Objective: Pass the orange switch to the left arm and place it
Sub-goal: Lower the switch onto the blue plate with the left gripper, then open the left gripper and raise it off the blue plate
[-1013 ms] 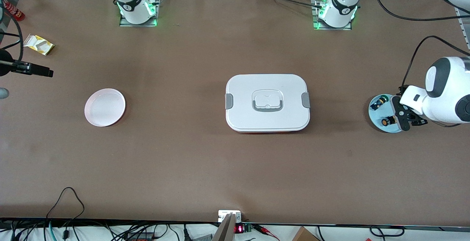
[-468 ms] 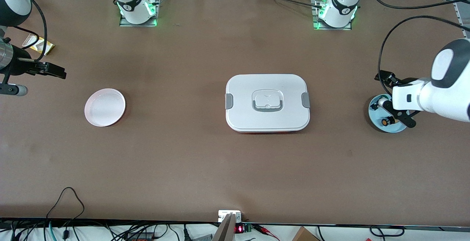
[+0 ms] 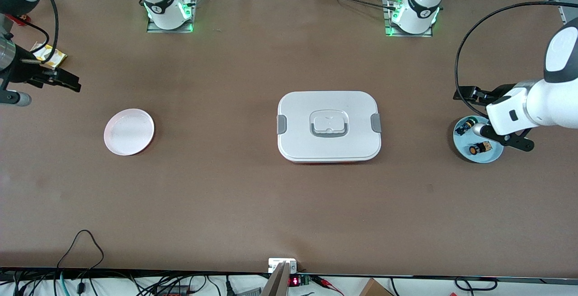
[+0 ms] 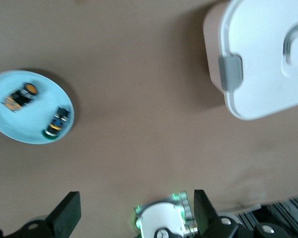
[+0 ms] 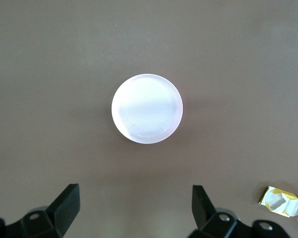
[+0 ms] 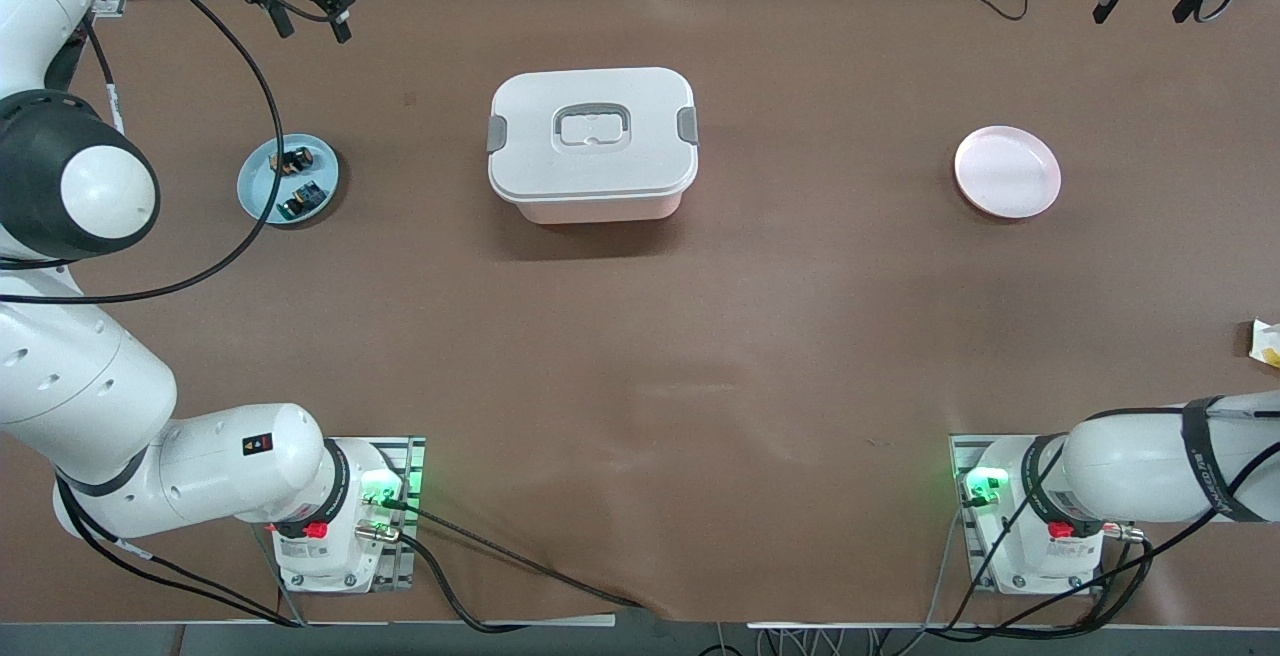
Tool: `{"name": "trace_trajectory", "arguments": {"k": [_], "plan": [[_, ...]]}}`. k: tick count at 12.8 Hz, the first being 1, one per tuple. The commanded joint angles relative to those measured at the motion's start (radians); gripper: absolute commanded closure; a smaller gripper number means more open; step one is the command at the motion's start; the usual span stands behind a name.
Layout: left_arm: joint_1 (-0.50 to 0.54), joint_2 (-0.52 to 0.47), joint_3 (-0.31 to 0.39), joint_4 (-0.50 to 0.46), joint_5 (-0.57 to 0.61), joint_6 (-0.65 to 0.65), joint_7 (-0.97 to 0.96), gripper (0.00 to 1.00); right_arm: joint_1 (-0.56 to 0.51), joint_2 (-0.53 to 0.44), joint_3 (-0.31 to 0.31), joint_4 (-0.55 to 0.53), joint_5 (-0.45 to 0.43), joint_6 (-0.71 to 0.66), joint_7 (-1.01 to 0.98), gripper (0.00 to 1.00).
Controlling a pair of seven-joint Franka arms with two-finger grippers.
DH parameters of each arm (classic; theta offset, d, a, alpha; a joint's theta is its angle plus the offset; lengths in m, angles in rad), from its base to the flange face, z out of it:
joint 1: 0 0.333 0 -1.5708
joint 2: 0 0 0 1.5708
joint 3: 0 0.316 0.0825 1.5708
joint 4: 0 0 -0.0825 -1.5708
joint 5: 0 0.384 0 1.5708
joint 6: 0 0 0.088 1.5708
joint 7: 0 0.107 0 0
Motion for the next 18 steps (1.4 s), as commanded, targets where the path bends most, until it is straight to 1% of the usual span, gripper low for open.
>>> {"name": "trace_trajectory", "arguments": {"k": [1,2,3,5,6,8,12,18], "plan": [[-0.11,-0.07,0.158,-0.032,-0.016,0.118,-0.015,0.0,0.031,-0.024,0.003,0.007,0.007,-0.025,-0.007,0.0],[-0.167,-0.122,0.23,-0.093,-0.017,0.152,-0.04,0.0,0.036,-0.023,0.003,0.007,0.007,-0.031,-0.007,0.0],[-0.198,-0.181,0.256,-0.163,-0.017,0.198,-0.088,0.0,0.046,-0.023,0.005,0.007,0.001,-0.038,-0.01,0.0],[-0.241,-0.323,0.293,-0.388,-0.014,0.404,-0.219,0.0,0.039,-0.013,-0.003,0.009,0.007,-0.028,-0.039,0.0],[-0.244,-0.377,0.302,-0.476,-0.011,0.484,-0.21,0.0,0.042,0.001,-0.003,0.027,0.009,-0.025,-0.039,0.0],[-0.23,-0.379,0.302,-0.486,-0.016,0.5,-0.141,0.0,0.048,0.01,0.003,0.055,0.006,-0.028,-0.03,0.0],[-0.217,-0.375,0.298,-0.471,-0.016,0.494,-0.13,0.0,0.045,0.019,0.003,0.056,0.007,-0.022,-0.03,0.0],[-0.195,-0.379,0.301,-0.468,-0.017,0.443,-0.126,0.0,0.045,0.021,0.003,0.055,0.009,-0.025,-0.03,0.0]]}}
